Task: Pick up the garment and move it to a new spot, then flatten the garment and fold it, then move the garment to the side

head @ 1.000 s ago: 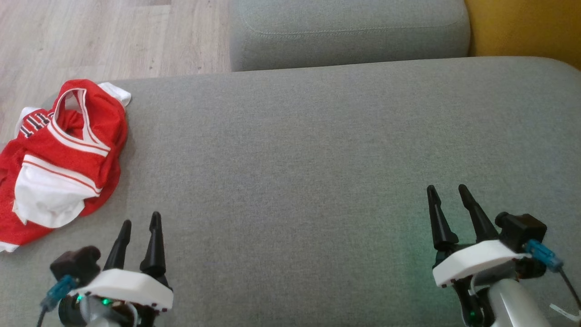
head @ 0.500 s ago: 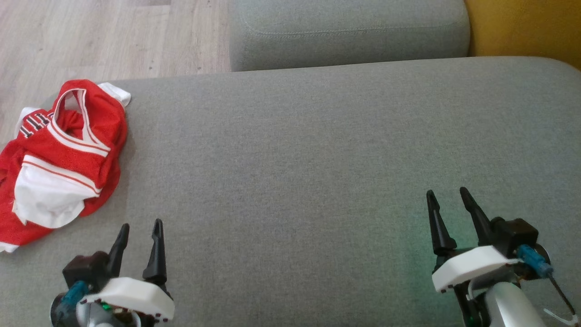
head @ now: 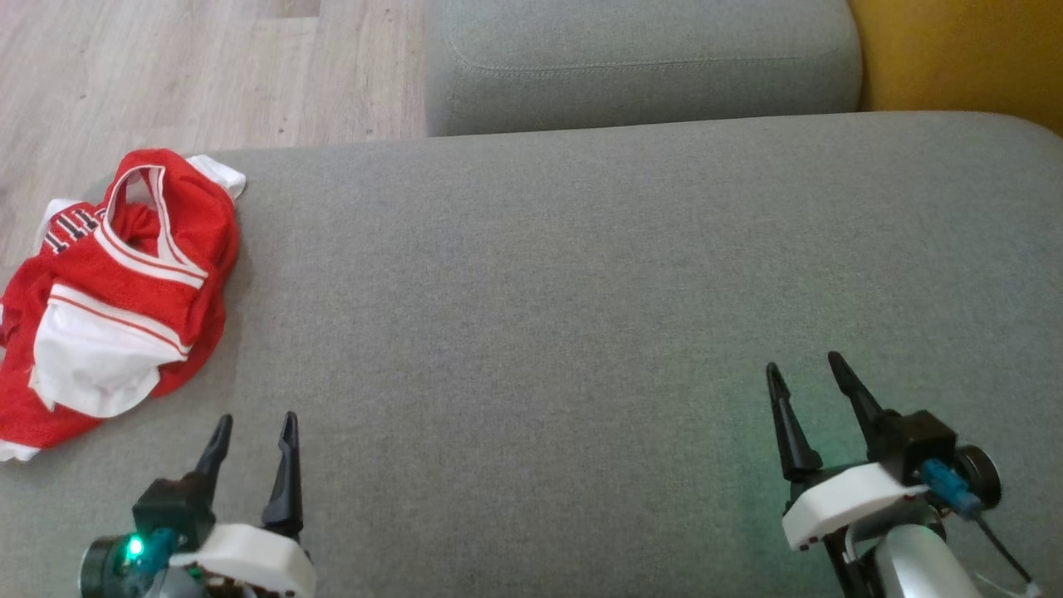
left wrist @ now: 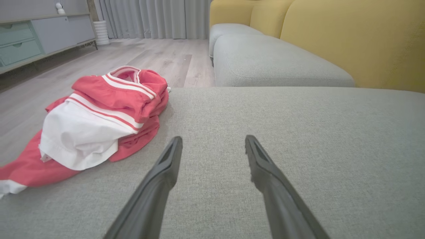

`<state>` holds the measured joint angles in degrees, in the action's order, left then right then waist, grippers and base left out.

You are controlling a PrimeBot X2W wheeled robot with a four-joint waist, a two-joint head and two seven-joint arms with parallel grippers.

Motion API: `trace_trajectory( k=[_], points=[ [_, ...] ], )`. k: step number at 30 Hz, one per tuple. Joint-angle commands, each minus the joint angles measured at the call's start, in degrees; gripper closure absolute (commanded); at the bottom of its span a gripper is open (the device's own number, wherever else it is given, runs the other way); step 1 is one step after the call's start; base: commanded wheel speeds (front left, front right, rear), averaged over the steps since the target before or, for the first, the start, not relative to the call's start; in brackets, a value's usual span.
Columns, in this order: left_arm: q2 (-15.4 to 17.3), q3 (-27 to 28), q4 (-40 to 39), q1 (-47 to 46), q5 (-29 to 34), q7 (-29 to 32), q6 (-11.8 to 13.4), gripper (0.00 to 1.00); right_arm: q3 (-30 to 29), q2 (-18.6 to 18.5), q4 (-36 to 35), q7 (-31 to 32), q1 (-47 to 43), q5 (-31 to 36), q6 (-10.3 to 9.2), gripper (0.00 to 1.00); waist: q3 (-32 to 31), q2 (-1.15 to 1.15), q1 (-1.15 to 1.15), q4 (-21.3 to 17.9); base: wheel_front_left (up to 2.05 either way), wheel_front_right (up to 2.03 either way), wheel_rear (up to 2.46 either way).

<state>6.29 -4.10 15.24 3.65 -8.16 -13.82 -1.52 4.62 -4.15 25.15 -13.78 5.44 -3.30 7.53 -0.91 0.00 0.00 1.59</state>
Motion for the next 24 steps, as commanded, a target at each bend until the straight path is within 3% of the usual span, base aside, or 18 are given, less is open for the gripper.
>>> trace_trajectory(
  k=[1,17,24],
  points=[
    [0.9,2.5,-1.7,-1.6,1.8,-1.1,0.5,0.00,1.5,0.3,-1.3,-1.1,2.0,1.9,-0.04,0.00,-0.1,0.00,0.00,-0.1,0.00,0.00,0.00],
    [0.2,3.5,-1.8,-2.1,2.1,-1.2,0.5,0.00,0.9,0.5,-1.2,-1.2,1.6,1.7,-0.04,0.00,-0.1,0.00,0.00,0.0,0.00,0.00,0.00],
    [0.1,3.4,-1.9,-2.9,2.2,-1.2,0.2,0.00,0.7,0.5,-2.1,-1.2,1.4,1.6,-0.04,0.00,-0.4,0.00,0.00,3.2,0.00,0.00,0.00]
  ],
)
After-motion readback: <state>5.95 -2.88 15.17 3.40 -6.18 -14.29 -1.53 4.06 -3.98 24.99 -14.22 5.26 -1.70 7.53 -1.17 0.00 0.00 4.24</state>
